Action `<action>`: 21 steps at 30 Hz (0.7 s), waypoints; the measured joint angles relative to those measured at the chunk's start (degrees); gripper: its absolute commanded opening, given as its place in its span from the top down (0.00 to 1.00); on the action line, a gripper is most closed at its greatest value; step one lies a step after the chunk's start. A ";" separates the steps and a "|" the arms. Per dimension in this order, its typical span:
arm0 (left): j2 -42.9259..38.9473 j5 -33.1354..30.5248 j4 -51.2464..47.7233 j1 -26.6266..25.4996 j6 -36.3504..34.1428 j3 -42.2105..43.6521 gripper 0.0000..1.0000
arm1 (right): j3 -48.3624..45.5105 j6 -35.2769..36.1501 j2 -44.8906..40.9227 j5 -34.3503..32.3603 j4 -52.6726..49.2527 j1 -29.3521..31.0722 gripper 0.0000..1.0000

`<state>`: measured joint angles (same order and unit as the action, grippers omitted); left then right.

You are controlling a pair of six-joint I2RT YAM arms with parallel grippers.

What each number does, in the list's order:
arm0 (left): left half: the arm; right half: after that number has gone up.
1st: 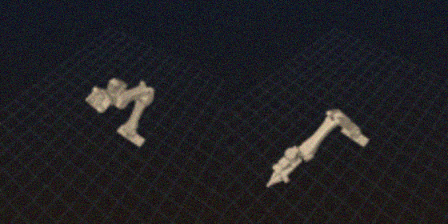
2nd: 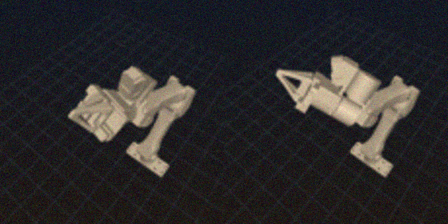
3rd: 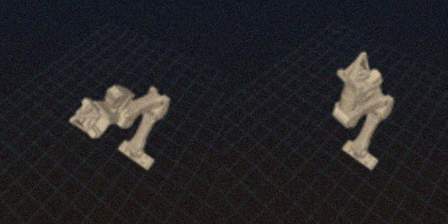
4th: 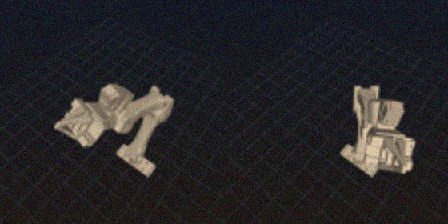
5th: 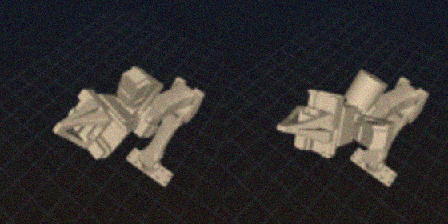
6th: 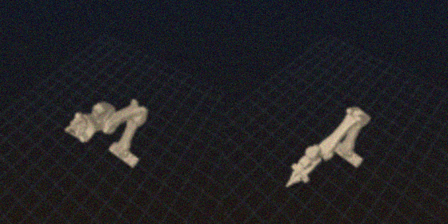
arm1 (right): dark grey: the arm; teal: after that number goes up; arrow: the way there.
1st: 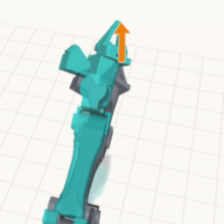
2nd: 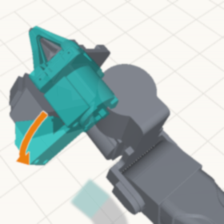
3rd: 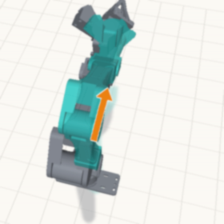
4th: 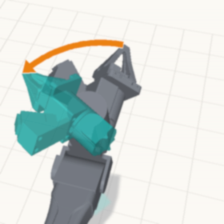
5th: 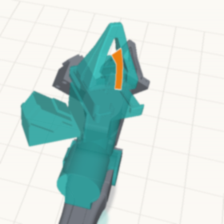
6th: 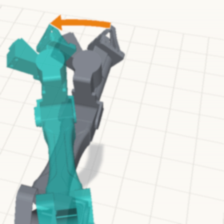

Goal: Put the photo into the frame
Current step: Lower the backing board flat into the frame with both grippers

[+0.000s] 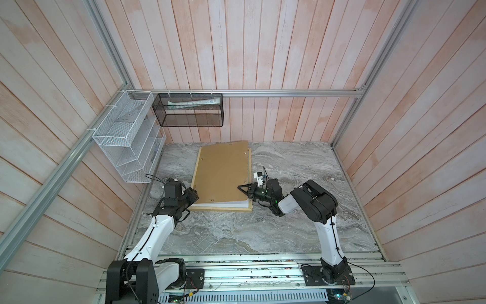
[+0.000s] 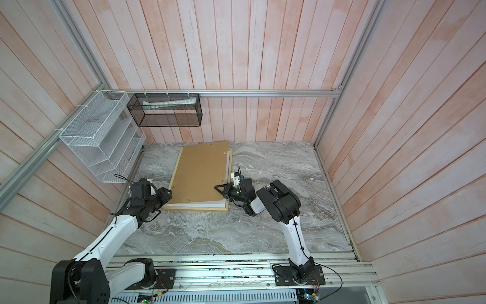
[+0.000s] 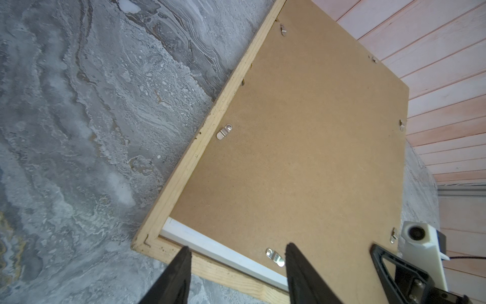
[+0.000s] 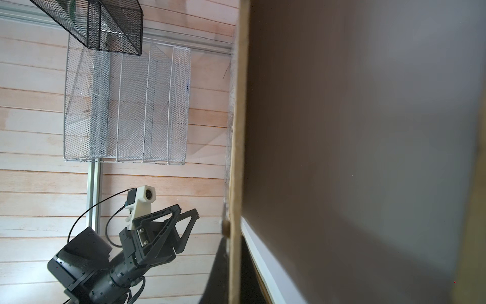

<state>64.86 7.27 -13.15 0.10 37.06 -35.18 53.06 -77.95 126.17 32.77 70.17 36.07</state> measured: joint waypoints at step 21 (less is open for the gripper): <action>-0.37 1.16 0.31 0.02 0.02 0.17 0.42 | -3.43 0.11 -2.12 -0.37 -0.15 1.09 1.00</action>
<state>64.49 8.43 -12.84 0.12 37.08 -35.00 49.63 -77.84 124.05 32.40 70.02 37.17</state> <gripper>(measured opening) 0.584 0.058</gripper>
